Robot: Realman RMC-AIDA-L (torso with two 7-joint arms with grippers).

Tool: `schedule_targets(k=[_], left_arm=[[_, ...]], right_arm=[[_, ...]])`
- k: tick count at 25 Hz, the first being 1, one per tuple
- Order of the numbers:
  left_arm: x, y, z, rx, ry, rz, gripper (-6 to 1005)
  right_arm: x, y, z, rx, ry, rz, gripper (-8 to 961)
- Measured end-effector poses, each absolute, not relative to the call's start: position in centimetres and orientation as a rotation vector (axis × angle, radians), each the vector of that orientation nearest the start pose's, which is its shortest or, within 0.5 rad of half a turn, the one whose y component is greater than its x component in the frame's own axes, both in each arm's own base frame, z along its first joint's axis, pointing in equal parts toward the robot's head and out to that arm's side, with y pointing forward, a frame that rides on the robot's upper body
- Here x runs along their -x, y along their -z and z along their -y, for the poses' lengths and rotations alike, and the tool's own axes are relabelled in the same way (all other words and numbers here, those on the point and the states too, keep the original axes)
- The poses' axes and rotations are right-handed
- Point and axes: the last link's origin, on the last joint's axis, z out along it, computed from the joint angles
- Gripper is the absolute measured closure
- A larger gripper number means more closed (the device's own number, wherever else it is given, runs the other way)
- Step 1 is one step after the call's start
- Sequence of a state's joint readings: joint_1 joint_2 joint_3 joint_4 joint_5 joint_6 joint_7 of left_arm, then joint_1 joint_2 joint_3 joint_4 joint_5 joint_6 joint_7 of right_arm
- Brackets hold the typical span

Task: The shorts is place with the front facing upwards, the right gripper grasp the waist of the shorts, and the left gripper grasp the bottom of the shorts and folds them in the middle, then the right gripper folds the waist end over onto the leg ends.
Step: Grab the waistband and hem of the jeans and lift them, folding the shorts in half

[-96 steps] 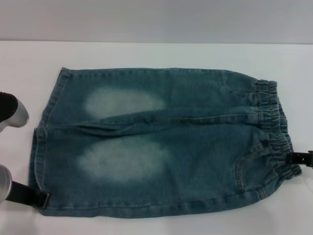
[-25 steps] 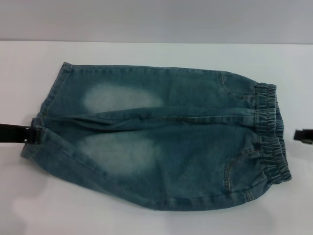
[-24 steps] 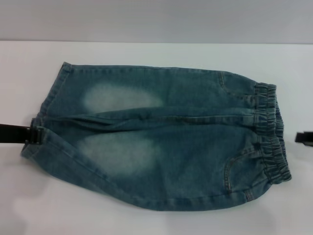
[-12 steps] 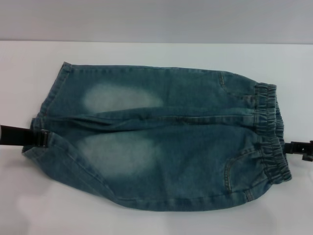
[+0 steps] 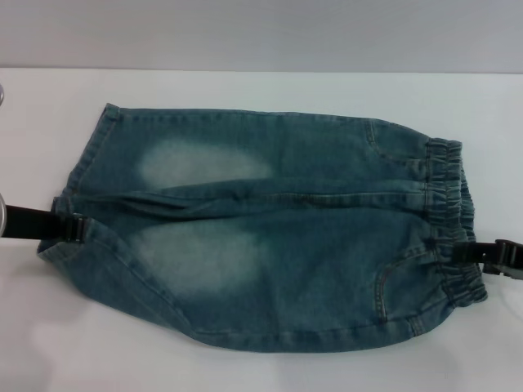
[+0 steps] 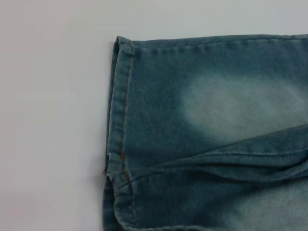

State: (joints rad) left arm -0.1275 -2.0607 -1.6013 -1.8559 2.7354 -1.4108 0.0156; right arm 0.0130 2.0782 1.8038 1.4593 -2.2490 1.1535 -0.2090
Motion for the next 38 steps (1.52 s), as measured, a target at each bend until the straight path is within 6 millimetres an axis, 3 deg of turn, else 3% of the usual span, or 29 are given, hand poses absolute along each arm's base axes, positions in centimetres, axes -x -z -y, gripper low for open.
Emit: schedule_targets(k=[12,23,31,38], left_arm=[[22.0,-5.0,-29.4,1.986,-0.196,1.318,967],[21.9,-5.1,-29.5,1.988,-0.195,1.309,967],[22.0,-5.0,-29.5,1.988,-0.183,1.308,967],[21.6,-5.1,-30.1,1.987,-0.131,1.272,967]], right_arm=[[-29.3,-1.9,-27.5,1.875,-0.317,-1.850,430],[-29.1,-1.8,-27.5,1.916,-0.318,-1.839,877],[-28.6,-1.6,-27.7,1.950,-0.369,-1.832,928],[-27.2,-3.2,-29.2,1.969,-0.665,-1.779,940]])
